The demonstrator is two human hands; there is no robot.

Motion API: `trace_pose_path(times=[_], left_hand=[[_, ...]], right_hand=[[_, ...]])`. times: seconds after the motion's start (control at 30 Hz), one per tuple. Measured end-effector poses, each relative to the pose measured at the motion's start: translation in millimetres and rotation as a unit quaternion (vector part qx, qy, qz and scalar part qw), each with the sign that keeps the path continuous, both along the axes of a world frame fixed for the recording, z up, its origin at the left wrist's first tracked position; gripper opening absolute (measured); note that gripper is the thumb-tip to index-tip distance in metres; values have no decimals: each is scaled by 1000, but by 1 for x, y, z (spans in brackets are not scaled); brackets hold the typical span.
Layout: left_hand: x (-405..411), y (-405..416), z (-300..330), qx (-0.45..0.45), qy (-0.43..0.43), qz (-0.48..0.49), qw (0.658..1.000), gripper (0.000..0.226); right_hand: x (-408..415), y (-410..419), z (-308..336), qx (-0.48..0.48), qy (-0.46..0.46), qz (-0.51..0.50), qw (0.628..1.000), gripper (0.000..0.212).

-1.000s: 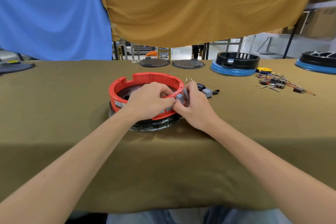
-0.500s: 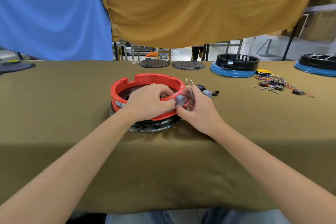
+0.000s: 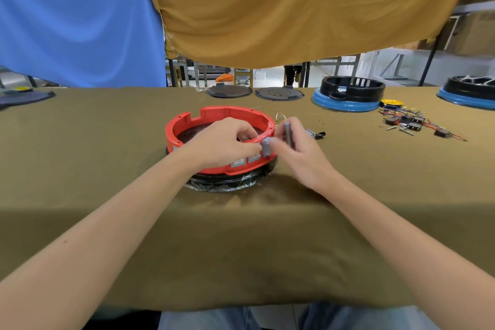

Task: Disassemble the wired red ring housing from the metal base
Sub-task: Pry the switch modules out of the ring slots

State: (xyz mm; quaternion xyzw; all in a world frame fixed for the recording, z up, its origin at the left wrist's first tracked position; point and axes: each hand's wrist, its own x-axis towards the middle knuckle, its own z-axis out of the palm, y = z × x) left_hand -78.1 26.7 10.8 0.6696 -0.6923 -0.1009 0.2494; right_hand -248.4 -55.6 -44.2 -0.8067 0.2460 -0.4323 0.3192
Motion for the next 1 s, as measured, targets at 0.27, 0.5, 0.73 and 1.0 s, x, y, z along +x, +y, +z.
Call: trace_pose_path(times=[0.27, 0.5, 0.73, 1.0], left_hand=[[-4, -3, 13, 53, -172, 1, 984, 39], [-7, -9, 11, 64, -124, 1, 990, 41], [8, -2, 7, 73, -39, -65, 994, 34], [13, -2, 6, 96, 17, -84, 992, 29]], right_hand=[[-17, 17, 2, -24, -117, -36, 992, 20], [-25, 28, -7, -64, -122, -105, 985, 14], [-24, 40, -15, -227, -41, -130, 964, 12], [-19, 53, -35, -365, 70, -145, 917, 23]])
